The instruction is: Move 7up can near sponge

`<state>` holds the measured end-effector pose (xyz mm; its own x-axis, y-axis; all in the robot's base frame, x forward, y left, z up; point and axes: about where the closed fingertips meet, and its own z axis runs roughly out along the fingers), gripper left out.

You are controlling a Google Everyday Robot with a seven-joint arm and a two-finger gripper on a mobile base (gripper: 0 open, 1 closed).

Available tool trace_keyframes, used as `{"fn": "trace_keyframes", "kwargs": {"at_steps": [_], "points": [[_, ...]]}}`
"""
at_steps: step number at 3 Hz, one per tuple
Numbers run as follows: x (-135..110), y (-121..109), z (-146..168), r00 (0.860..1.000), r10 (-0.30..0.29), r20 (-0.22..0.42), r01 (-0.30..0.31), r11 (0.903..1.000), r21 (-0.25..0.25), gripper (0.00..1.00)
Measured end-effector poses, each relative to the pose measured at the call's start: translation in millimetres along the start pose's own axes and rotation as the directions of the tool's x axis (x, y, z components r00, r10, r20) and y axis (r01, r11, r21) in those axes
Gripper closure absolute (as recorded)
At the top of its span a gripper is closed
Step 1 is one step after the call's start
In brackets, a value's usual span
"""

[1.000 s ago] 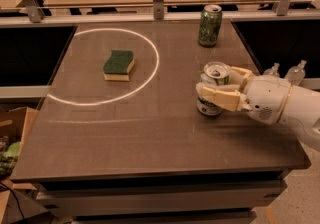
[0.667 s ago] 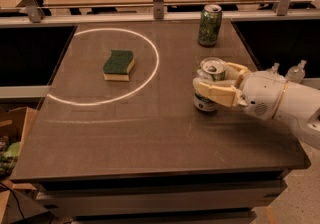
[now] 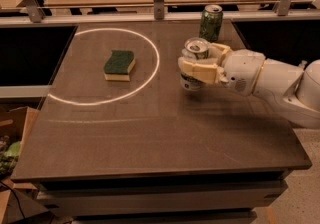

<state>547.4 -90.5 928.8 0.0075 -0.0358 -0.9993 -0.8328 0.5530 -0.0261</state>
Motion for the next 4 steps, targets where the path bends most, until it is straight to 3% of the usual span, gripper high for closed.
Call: {"fn": "trace_keyframes", "kwargs": {"at_steps": [1,4], "points": [[0.9,-7.6,32.1,1.000,-0.011,-0.021,0.011,0.9995,-0.030,1.00],[9.3,8.2,134.6,1.000,-0.016,-0.009,0.014,0.9869,-0.161,1.00]]}}
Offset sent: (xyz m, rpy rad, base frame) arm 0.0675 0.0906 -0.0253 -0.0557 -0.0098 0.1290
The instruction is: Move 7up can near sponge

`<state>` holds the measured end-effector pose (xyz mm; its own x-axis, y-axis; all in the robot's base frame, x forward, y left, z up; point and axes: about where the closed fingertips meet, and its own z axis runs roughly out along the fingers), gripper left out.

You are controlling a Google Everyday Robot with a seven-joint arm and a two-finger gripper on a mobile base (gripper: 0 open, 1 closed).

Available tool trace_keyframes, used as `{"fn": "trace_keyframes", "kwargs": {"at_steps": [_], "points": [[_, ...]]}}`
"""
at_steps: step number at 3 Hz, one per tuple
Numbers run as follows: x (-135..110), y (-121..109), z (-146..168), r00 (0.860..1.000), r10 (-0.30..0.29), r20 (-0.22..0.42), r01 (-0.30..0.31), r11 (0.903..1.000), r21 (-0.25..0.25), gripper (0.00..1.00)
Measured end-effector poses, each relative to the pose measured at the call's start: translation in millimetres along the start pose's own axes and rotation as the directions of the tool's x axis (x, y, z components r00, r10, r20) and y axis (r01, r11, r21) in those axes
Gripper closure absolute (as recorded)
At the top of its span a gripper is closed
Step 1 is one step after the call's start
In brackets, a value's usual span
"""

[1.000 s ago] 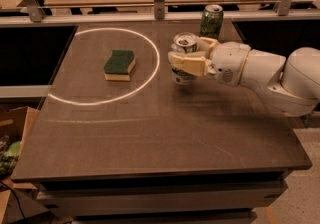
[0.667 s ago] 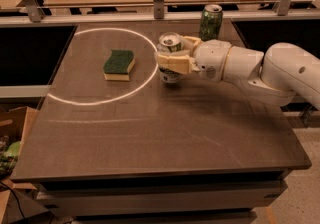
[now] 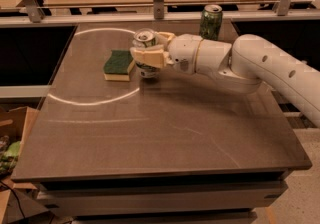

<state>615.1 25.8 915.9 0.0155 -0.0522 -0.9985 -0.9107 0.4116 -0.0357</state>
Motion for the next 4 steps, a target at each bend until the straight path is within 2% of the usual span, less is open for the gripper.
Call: {"fn": "trace_keyframes", "kwargs": {"at_steps": [2,3,4], "points": [[13.0,12.9,20.6,1.000,0.018,-0.006,-0.018,0.9993,-0.033,1.00],[12.1,14.6,22.6,1.000,0.017,-0.005,-0.017,0.9991,-0.038,0.84],[11.4,16.4,24.6,1.000,0.016,-0.004,-0.016,0.9990,-0.042,0.61]]}}
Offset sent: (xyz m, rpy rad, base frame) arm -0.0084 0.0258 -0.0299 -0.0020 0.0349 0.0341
